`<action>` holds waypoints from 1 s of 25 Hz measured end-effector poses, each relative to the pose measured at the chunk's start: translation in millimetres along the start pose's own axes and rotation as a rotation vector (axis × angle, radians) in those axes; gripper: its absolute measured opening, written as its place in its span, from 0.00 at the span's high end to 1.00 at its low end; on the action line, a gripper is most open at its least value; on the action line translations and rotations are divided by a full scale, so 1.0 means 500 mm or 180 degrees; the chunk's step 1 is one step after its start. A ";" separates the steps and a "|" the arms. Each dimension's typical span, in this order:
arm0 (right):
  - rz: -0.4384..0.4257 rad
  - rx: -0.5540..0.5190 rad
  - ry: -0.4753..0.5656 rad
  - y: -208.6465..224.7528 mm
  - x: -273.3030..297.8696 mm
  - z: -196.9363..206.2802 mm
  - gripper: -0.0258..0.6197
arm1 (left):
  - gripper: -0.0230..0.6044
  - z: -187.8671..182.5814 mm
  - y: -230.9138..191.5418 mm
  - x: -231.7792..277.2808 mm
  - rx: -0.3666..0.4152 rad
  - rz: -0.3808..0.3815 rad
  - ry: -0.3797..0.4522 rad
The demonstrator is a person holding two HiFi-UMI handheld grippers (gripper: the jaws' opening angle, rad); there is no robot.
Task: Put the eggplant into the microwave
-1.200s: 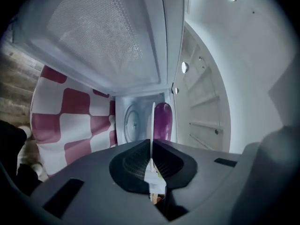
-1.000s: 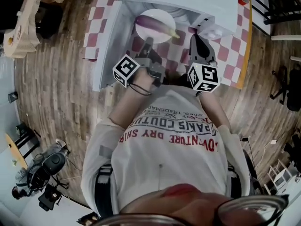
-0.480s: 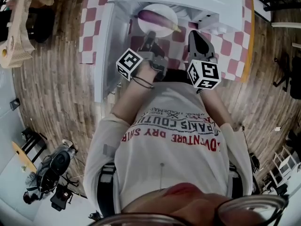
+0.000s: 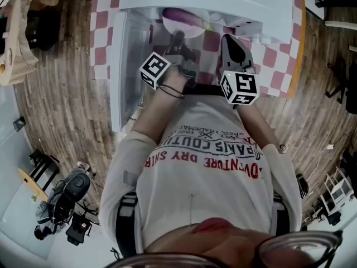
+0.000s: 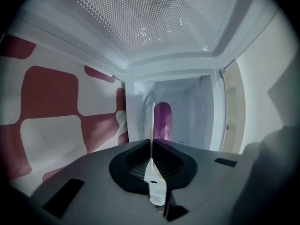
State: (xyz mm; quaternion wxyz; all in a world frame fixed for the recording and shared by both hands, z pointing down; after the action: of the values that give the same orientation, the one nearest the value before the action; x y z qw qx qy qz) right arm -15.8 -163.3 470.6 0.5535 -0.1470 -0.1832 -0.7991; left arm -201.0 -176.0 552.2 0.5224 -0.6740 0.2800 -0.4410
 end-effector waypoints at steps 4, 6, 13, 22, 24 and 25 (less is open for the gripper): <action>-0.0024 -0.0010 -0.0053 0.011 0.014 0.004 0.92 | 0.90 -0.005 -0.009 0.029 -0.0016 -0.0073 -0.0004; -0.0047 -0.0003 -0.0069 0.015 0.021 0.005 0.92 | 0.90 -0.007 -0.011 0.040 -0.0031 -0.0102 0.0004; -0.0082 0.0003 -0.0104 0.036 0.038 0.015 0.92 | 0.90 -0.011 -0.016 0.073 -0.0016 -0.0152 0.0021; -0.0001 0.0023 -0.0144 0.058 0.046 0.021 0.92 | 0.90 -0.019 -0.022 0.109 0.0006 -0.0257 0.0110; 0.0002 0.0045 -0.0151 0.062 0.047 0.023 0.92 | 0.90 -0.016 -0.023 0.118 -0.0018 -0.0275 0.0110; 0.0003 0.0052 -0.0143 0.064 0.048 0.024 0.92 | 0.90 -0.015 -0.024 0.122 -0.0026 -0.0285 0.0110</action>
State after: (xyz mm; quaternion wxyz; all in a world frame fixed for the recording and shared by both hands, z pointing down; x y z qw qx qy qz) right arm 6.2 -187.9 495.6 0.5507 -0.1604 -0.2020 -0.7938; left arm -181.2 -226.9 582.5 0.4944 -0.6802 0.2604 -0.4744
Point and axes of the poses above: the fingertips, and each gripper's own axes: x forward along the fingers, y to its right, z out of its underside, the point moved 6 cm from there along -x, backward along the fingers, and after that the axes turned 5 degrees about -y, right-handed, at the moved point
